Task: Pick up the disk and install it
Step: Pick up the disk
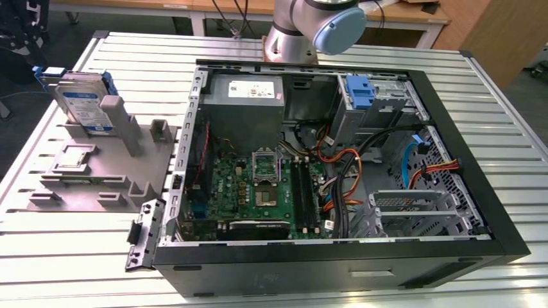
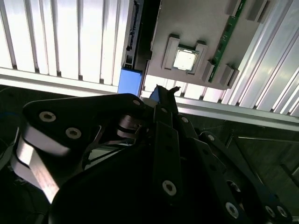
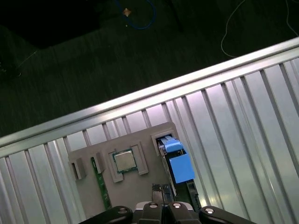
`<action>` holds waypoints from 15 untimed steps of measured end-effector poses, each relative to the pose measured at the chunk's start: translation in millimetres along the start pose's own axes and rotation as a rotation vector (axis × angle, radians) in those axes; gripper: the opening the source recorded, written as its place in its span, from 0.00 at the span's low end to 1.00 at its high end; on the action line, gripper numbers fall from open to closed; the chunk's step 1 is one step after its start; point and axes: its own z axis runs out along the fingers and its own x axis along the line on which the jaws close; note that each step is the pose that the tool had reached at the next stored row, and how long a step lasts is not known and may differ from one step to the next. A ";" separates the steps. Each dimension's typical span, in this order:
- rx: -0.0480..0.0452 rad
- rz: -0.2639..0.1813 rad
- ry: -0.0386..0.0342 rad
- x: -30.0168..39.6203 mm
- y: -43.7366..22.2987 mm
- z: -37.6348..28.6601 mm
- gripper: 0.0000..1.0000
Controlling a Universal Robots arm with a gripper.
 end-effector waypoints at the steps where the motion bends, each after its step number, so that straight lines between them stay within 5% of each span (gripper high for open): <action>1: 0.0001 0.000 0.0000 0.0 0.0 0.0 0.10; 15: 0.0003 -0.016 0.0004 0.1 0.0 0.0 0.10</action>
